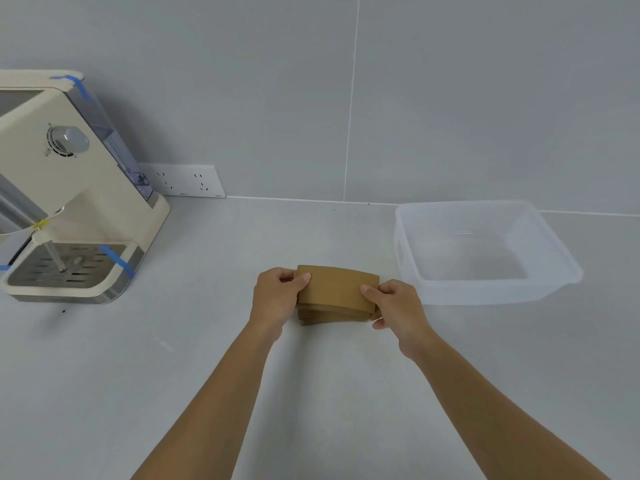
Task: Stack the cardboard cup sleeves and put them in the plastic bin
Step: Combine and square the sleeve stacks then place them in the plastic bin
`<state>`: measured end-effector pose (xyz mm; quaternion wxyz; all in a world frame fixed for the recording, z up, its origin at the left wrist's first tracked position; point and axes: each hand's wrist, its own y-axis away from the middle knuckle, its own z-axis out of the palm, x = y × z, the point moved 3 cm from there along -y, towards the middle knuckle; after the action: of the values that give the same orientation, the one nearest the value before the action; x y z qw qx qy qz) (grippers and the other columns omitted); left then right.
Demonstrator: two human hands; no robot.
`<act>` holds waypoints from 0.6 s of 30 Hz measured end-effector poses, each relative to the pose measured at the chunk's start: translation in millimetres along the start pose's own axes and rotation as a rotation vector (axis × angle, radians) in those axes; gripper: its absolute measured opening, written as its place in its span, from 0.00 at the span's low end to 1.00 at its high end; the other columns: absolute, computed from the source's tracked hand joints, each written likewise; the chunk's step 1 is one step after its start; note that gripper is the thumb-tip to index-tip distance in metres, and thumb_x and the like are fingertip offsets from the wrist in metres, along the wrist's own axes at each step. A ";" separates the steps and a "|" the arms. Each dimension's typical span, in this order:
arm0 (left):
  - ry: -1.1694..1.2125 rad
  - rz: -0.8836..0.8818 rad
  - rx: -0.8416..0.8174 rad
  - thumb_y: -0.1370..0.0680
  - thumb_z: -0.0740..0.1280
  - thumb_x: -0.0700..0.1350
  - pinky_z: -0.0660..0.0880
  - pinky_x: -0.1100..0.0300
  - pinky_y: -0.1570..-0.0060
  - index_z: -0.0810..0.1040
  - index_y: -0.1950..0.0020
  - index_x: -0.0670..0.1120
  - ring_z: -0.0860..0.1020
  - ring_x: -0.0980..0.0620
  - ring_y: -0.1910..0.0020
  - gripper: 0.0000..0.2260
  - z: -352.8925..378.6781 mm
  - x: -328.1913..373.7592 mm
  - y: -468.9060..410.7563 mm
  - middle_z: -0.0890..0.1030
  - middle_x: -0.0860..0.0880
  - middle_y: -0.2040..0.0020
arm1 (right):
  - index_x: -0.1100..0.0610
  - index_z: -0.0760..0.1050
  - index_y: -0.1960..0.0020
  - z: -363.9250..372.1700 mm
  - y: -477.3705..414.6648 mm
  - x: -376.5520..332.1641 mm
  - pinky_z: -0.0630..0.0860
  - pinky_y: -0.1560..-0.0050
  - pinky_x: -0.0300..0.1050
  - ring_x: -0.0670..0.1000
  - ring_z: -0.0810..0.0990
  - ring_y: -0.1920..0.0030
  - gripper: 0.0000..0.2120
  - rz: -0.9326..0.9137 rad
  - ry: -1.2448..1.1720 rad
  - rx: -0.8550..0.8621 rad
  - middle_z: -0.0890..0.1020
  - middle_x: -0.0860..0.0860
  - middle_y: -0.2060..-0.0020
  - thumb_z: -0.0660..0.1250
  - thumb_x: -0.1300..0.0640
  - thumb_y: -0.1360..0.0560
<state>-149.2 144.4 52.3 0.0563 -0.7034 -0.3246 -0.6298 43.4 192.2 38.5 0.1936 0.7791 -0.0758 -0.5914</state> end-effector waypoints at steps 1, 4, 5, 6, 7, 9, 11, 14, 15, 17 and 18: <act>-0.026 -0.025 -0.012 0.26 0.70 0.44 0.77 0.45 0.46 0.78 0.53 0.42 0.77 0.46 0.54 0.06 0.2 -0.2 -3.0 0.78 0.47 0.57 | 0.58 0.69 0.65 0.8 -1.3 -0.4 0.74 0.70 0.41 0.51 0.76 0.70 0.13 0.007 0.015 0.004 0.75 0.52 0.67 0.68 0.52 0.29; -0.057 -0.094 -0.050 0.26 0.69 0.43 0.79 0.50 0.53 0.77 0.55 0.41 0.76 0.46 0.56 0.06 0.9 -3.3 -7.1 0.78 0.45 0.56 | 0.58 0.69 0.64 1.9 -4.6 -2.4 0.73 0.73 0.40 0.51 0.75 0.68 0.13 0.016 0.057 0.014 0.74 0.52 0.67 0.68 0.52 0.28; -0.060 -0.114 -0.060 0.26 0.69 0.43 0.78 0.53 0.58 0.76 0.56 0.41 0.76 0.46 0.56 0.05 1.1 -4.8 -7.7 0.78 0.45 0.57 | 0.58 0.69 0.64 2.4 -5.8 -2.7 0.72 0.73 0.40 0.51 0.75 0.67 0.12 0.022 0.071 0.013 0.75 0.52 0.67 0.68 0.52 0.28; -0.063 -0.134 -0.068 0.26 0.69 0.43 0.77 0.57 0.63 0.76 0.58 0.42 0.76 0.46 0.56 0.05 1.3 -6.6 -8.1 0.77 0.46 0.57 | 0.58 0.70 0.63 2.8 -6.9 -2.7 0.71 0.72 0.41 0.52 0.75 0.67 0.11 0.028 0.087 0.010 0.75 0.52 0.66 0.68 0.52 0.28; -0.064 -0.152 -0.075 0.26 0.69 0.42 0.75 0.59 0.66 0.75 0.58 0.43 0.77 0.46 0.56 0.05 1.5 -8.4 -7.9 0.77 0.46 0.57 | 0.58 0.70 0.62 2.6 -7.4 -2.5 0.71 0.71 0.41 0.52 0.76 0.66 0.11 0.033 0.107 0.004 0.76 0.52 0.65 0.67 0.52 0.28; -0.065 -0.174 -0.085 0.26 0.69 0.42 0.74 0.60 0.67 0.75 0.56 0.42 0.77 0.45 0.53 0.05 1.3 -11.0 -9.1 0.78 0.44 0.53 | 0.58 0.70 0.61 2.3 -8.4 -2.8 0.70 0.70 0.42 0.52 0.75 0.67 0.10 0.049 0.158 -0.024 0.75 0.52 0.65 0.67 0.52 0.27; -0.068 -0.187 -0.086 0.26 0.69 0.42 0.75 0.59 0.66 0.75 0.51 0.40 0.77 0.44 0.50 0.07 0.0 -12.3 -11.5 0.78 0.43 0.49 | 0.58 0.70 0.60 2.5 -9.5 -1.8 0.69 0.70 0.41 0.51 0.73 0.69 0.11 0.076 0.220 -0.068 0.75 0.52 0.67 0.66 0.52 0.27; -0.084 -0.223 -0.104 0.26 0.70 0.43 0.77 0.57 0.60 0.74 0.52 0.39 0.77 0.44 0.52 0.09 -3.1 -13.8 -15.4 0.77 0.42 0.50 | 0.60 0.70 0.60 3.4 -12.2 -2.8 0.68 0.68 0.42 0.50 0.72 0.69 0.14 0.107 0.281 -0.118 0.75 0.53 0.67 0.67 0.50 0.28; -0.098 -0.246 -0.120 0.27 0.70 0.44 0.76 0.54 0.57 0.73 0.53 0.40 0.76 0.45 0.54 0.11 -4.3 -14.1 -16.4 0.76 0.43 0.52 | 0.61 0.71 0.59 3.2 -13.4 -3.7 0.69 0.66 0.43 0.51 0.73 0.67 0.16 0.124 0.285 -0.126 0.75 0.54 0.66 0.67 0.48 0.28; -0.126 -0.311 -0.173 0.29 0.73 0.48 0.76 0.53 0.54 0.72 0.52 0.40 0.74 0.48 0.57 0.16 -7.5 -13.7 -18.2 0.75 0.46 0.55 | 0.67 0.74 0.52 1.8 -17.4 -5.6 0.71 0.61 0.44 0.54 0.78 0.61 0.24 0.176 0.276 -0.133 0.80 0.58 0.59 0.69 0.44 0.31; -0.136 -0.339 -0.210 0.30 0.74 0.50 0.76 0.55 0.56 0.71 0.53 0.41 0.74 0.50 0.58 0.17 -8.2 -12.5 -18.8 0.74 0.47 0.56 | 0.66 0.74 0.48 0.7 -19.5 -6.6 0.71 0.60 0.44 0.54 0.79 0.58 0.27 0.204 0.268 -0.138 0.81 0.60 0.54 0.70 0.43 0.32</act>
<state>-166.1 150.3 36.2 -0.1458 -0.6817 -0.3739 -0.6118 38.7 212.2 36.6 0.3140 0.8241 -0.0871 -0.4632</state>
